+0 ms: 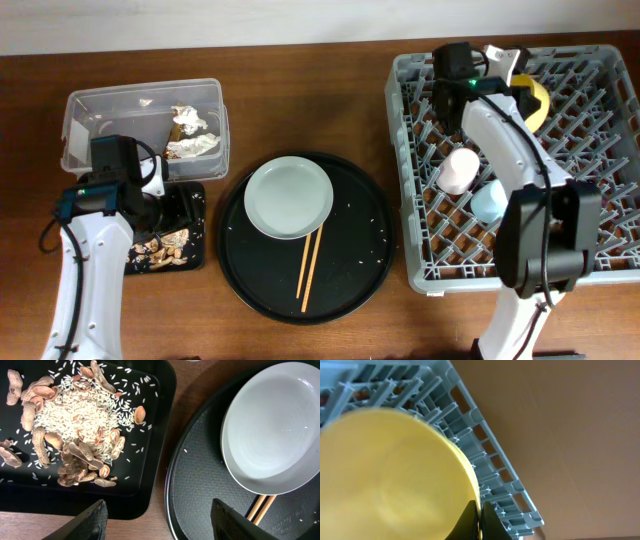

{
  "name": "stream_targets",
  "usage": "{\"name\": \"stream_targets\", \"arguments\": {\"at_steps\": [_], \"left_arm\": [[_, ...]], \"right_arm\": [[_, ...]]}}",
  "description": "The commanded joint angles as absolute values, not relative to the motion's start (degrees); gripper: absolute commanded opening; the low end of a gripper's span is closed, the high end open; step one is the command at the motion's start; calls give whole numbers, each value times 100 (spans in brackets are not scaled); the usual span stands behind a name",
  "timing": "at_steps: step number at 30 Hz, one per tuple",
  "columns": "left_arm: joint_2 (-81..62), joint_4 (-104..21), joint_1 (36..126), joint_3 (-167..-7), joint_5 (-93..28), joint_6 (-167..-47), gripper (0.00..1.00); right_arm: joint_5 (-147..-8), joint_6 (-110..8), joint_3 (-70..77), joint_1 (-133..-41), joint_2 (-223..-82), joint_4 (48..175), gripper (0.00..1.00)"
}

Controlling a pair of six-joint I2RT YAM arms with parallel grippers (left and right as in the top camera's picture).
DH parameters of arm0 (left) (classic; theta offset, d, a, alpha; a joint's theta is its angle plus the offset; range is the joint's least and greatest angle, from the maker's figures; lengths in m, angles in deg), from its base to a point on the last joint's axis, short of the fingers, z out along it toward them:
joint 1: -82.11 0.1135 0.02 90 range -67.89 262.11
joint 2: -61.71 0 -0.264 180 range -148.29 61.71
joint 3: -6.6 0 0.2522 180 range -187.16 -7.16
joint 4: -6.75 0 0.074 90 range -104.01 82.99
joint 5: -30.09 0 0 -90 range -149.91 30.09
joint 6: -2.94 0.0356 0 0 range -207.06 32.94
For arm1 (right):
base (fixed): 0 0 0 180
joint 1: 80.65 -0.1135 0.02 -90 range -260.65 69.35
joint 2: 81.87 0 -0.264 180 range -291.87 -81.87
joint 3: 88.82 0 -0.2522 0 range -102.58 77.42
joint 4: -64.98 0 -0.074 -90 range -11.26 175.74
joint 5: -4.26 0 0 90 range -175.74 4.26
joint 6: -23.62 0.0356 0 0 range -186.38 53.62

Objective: Sort waste into correct bins and load items into the dishwasher rack

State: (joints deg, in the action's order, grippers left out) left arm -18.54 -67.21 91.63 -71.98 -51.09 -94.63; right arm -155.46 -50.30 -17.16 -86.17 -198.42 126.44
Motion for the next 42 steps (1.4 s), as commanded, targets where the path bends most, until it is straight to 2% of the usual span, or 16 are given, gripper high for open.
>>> {"name": "stream_targets", "arguments": {"at_steps": [1, 8, 12, 16, 22, 26, 27, 29, 30, 31, 34, 35, 36, 37, 38, 42], "left_arm": [[-1777, -6710, 9198, -7204, -5024, -9518, 65], [-1777, -6710, 9198, -7204, -5024, -9518, 65], [-1777, -6708, 9198, -7204, -5024, -9518, 66], [-1777, -6708, 9198, -7204, -5026, -9518, 66], [-1777, -6706, 9198, -7204, -5024, -9518, 66], [-1777, -6708, 9198, -7204, -5024, -9518, 66], [-1777, -6708, 9198, -7204, -5024, -9518, 66], [-1777, -6710, 9198, -7204, -5024, -9518, 66], [-1777, -6708, 9198, -7204, -5024, -9518, 66], [-1777, -6708, 9198, -7204, -5024, -9518, 66], [-1777, -6712, 9198, -7204, -5024, -9518, 66], [-1777, -6710, 9198, -7204, -5024, -9518, 66], [-1777, -6708, 9198, -7204, -5024, -9518, 66], [-1777, -6708, 9198, -7204, -5024, -9518, 66], [-1777, -6708, 9198, -7204, -5024, -9518, 66], [-1777, -6708, 9198, -7204, -5026, -9518, 66]], "right_arm": [[-15515, -4949, -1642, -8796, -20056, 12729, 4], [-14966, -4842, -1640, -9161, -20052, 13038, 4], [-16896, -4615, -1644, -9141, -19945, 12880, 4], [-16936, -4615, -1642, -9109, -19969, 12841, 4], [-16263, -4613, -1557, -9146, -20268, 12850, 4], [-14418, -4608, -1557, -9292, -20268, 13300, 4], [-13745, -4318, -1557, -9301, -20185, 13562, 4], [-13681, -3688, -1559, -9301, -19849, 13853, 4], [-13430, -3690, -1559, -9294, -19532, 13993, 6], [-13091, -3690, -1559, -9268, -19121, 14172, 21], [-11769, -3695, -1559, -8953, -18013, 14629, 51], [-11126, -3804, -1559, -8728, -17694, 14834, 52], [-10208, -4162, -1559, -8365, -17379, 15230, 47], [-9782, -4274, -1559, -8160, -17281, 15488, 32], [-9161, -4626, -1557, -7738, -17215, 15977, 4], [-8479, -5030, -682, -7126, -17211, 16100, 4]]}}
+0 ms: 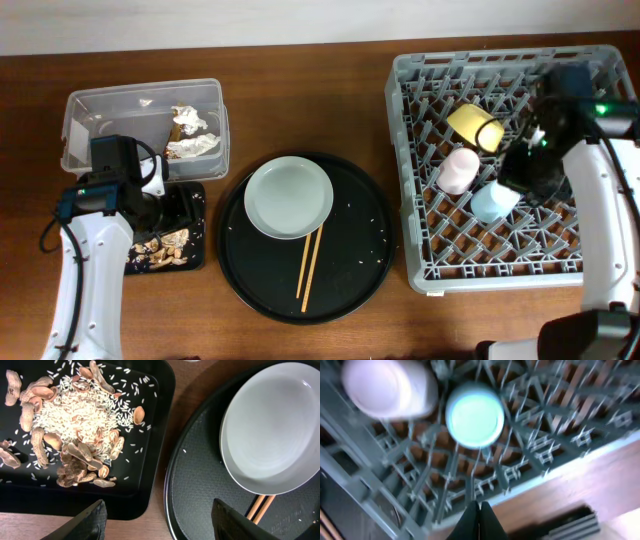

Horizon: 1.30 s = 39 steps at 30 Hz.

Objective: Sort waste into correct bins and load items into the dishwasher rack

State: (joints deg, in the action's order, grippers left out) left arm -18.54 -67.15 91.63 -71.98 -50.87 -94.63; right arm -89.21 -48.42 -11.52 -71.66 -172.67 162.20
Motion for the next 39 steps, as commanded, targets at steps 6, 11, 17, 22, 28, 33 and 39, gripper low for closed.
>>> {"name": "stream_targets", "arguments": {"at_steps": [6, 11, 17, 22, 28, 33, 39], "left_arm": [[-1777, -6732, 9198, -7204, -5024, -9518, 66], [-1777, -6734, 9198, -7204, -5026, -9515, 67], [-1777, -6734, 9198, -7204, -5026, -9518, 67], [-1777, -6756, 9198, -7204, -5026, -9515, 67], [-1777, -6754, 9198, -7204, -5026, -9515, 67], [-1777, -6752, 9198, -7204, -5026, -9515, 67], [-1777, -6752, 9198, -7204, -5026, -9515, 67]], "right_arm": [[-7585, -5758, 900, -7126, -17213, 15070, 4], [-8042, -5692, 1095, -7126, -17213, 14950, 4], [-8040, -5686, 1453, -7126, -17213, 15027, 4], [-8042, -5644, 1453, -7126, -17211, 15300, 4], [-8151, -5515, 1453, -7126, -17211, 15555, 4], [-8149, -5391, 1453, -7126, -17211, 15645, 4], [-8512, -5413, 762, -7133, -17119, 15573, 6]]}}
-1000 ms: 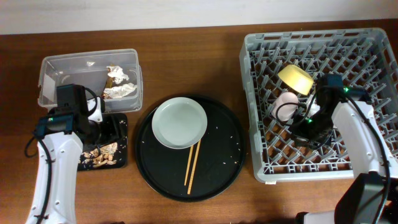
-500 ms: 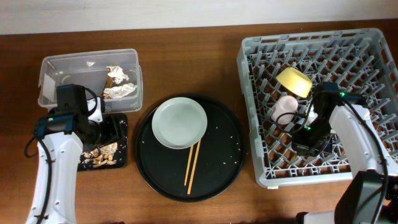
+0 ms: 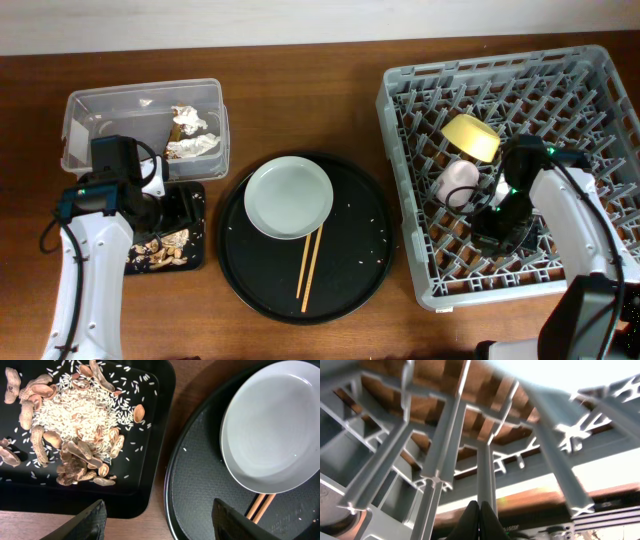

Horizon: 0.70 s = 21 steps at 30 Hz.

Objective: Sort waste into correct bins and load items into the dishwasher rack

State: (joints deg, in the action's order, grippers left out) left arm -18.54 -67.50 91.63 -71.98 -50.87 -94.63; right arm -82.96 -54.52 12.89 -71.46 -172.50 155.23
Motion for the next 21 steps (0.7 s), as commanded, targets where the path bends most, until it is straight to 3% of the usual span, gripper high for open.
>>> {"name": "stream_targets", "arguments": {"at_steps": [1, 4, 7, 21], "left_arm": [[-1777, -6752, 9198, -7204, -5026, -9515, 67], [-1777, -6750, 9198, -7204, -5026, -9518, 67], [-1777, -6756, 9198, -7204, -5026, -9518, 67], [-1777, -6756, 9198, -7204, -5026, -9518, 68]], "right_arm": [[-8488, -5493, 526, -7209, -17012, 15588, 6], [-8451, -5867, 526, -8081, -16870, 15649, 10], [-8280, -5535, 889, -8993, -17047, 15523, 12], [-7343, -5758, 1508, -9533, -17075, 15107, 11]]}}
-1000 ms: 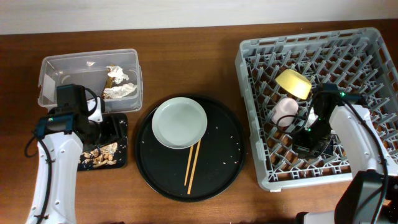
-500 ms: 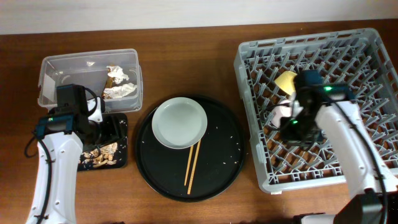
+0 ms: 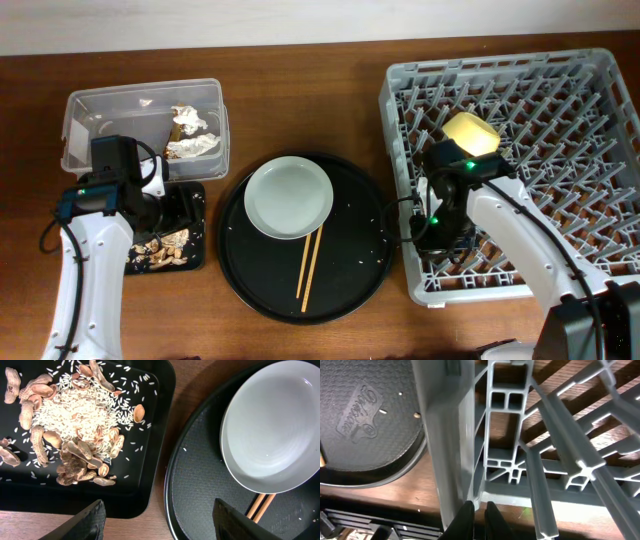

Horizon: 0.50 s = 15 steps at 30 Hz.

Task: Sort waste into correct bins and load items into the dishwasher rack
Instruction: 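Grasp the chopsticks with the right gripper from the black tray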

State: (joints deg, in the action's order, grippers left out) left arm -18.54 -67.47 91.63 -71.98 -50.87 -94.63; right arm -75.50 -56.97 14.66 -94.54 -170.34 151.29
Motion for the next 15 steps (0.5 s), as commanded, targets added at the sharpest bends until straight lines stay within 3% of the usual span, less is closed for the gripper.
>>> {"name": "stream_targets", "arguments": {"at_steps": [1, 4, 6, 7, 8, 10, 15], "left_arm": [[-1777, -6756, 9198, -7204, -5026, -9515, 68], [-1777, -6763, 9198, -7204, -5026, -9515, 72], [-1777, -6769, 9198, -7204, -5028, -9515, 72], [-1777, -6776, 9198, -7202, -5026, -9515, 74], [-1777, -6774, 9198, -7202, -5028, -9515, 74], [-1777, -6780, 9198, -7202, -5026, -9515, 74], [-1777, -6793, 9198, -7202, -5026, -9515, 75]], "right_arm": [[-7443, -5754, 1505, -9526, -17075, 15110, 15], [-8811, -5185, 760, -9526, -17010, 15551, 22], [-8457, -5194, -239, -9559, -16920, 15575, 30], [-7437, -5194, -420, -9570, -16922, 15289, 55], [-6374, -5198, -363, -9579, -16942, 14943, 62], [-6171, -5174, -180, -9924, -17060, 14697, 50], [-7555, -3806, -110, -12114, -18413, 14203, 51]]}}
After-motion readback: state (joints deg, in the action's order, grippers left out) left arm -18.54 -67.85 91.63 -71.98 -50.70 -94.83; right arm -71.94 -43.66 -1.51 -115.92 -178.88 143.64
